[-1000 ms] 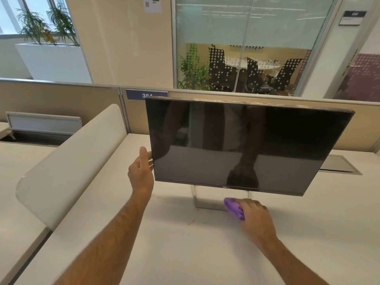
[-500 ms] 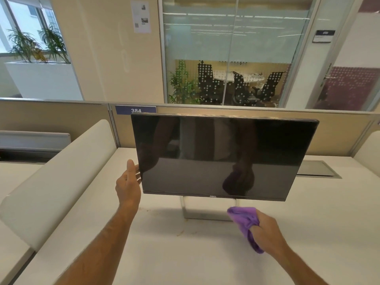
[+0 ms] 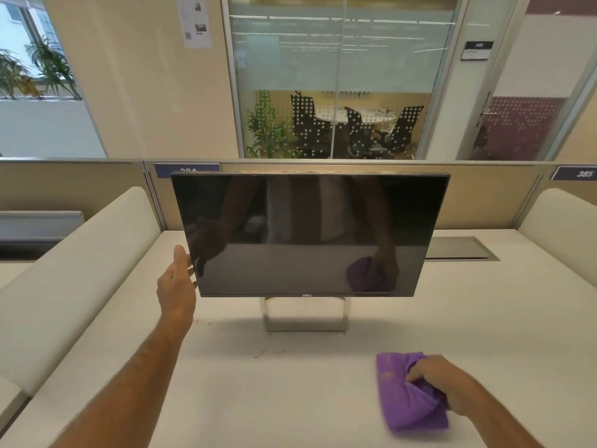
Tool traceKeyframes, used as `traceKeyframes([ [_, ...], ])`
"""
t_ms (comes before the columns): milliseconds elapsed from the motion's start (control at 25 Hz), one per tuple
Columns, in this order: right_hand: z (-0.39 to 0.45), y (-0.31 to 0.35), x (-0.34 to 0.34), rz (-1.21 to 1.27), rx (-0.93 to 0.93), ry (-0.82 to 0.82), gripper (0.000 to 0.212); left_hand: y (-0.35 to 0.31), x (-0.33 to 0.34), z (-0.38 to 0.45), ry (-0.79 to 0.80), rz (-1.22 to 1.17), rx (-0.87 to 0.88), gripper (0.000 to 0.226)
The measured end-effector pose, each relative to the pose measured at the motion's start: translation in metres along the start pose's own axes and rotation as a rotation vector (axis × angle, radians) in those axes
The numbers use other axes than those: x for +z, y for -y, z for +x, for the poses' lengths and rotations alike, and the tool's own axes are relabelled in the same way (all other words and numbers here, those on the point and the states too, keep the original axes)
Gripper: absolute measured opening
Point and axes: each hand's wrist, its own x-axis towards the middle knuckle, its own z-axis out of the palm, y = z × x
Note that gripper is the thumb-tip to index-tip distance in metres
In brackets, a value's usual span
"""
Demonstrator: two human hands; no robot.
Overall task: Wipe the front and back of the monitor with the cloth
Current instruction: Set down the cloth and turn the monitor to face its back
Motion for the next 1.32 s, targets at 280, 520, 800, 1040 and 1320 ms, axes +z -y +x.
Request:
traceKeyframes([
  [280, -0.011, 0.019, -0.038, -0.271, -0.209, -0.253, 0.065, -0.007, 0.006, -0.005, -0.029, 0.102, -0.006, 0.088],
  [520, -0.054, 0.139, -0.107, 0.211, -0.801, -0.486, 0.034, -0.066, 0.013, -0.005, -0.170, 0.068, 0.265, 0.055],
  [800, -0.068, 0.227, -0.132, 0.345, -0.918, -0.389, 0.021, -0.124, 0.031, 0.000, -0.151, 0.040, 0.287, 0.056],
  [1040, -0.063, 0.218, -0.127, 0.405, -0.951, -0.407, 0.023, -0.119, 0.034, 0.002, -0.096, 0.087, 0.239, 0.067],
  [1320, -0.090, 0.189, -0.130, 0.425, -1.006, -0.369, 0.012, -0.129, 0.034, 0.023, 0.041, -0.047, 0.086, 0.102],
])
